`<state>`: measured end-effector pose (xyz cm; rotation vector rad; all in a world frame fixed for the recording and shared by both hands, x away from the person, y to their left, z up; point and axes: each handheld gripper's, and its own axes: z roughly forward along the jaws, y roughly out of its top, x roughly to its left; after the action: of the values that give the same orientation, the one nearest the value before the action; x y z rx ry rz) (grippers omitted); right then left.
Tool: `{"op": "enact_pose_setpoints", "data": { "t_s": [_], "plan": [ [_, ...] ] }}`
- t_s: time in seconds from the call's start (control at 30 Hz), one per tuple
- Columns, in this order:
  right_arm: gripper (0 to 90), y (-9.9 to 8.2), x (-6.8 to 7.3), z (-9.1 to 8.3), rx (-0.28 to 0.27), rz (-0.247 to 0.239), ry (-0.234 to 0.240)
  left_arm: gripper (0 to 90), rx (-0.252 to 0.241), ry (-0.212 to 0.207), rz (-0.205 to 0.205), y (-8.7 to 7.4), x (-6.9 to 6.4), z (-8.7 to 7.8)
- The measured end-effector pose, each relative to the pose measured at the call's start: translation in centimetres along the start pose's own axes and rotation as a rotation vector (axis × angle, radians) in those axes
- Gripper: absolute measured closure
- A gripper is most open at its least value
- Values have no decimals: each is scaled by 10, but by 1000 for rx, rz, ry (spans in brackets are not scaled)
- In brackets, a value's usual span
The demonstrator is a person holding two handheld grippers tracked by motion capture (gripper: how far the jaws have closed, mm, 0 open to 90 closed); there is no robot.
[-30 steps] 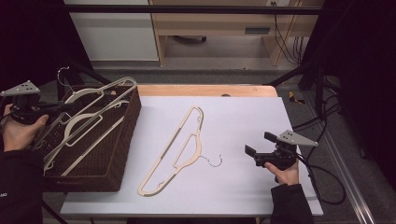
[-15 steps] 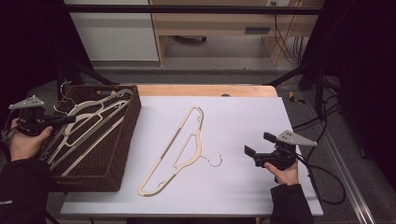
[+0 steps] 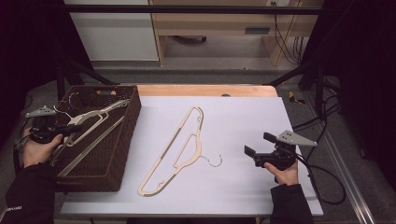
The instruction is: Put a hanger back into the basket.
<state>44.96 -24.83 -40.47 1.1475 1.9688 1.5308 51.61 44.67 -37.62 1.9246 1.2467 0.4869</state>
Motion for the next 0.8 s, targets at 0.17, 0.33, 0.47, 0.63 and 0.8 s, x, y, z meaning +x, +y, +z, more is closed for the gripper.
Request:
{"op": "enact_pose_setpoints", "data": {
  "t_s": [0.17,0.33,0.47,0.63,0.8],
  "plan": [
    [7,-1,1,2,6,-2,-2,808,51,83,-22,-2,1,4],
    [8,-1,1,2,5,0,1,783,86,157,-59,-3,7,4],
    [9,-1,1,3,6,-3,2,702,147,200,-95,-5,11,7],
    [9,-1,3,5,9,-2,4,575,215,239,-158,-9,17,11],
    [9,-1,3,4,11,-3,5,538,246,274,-177,-10,17,12]
  ]
}}
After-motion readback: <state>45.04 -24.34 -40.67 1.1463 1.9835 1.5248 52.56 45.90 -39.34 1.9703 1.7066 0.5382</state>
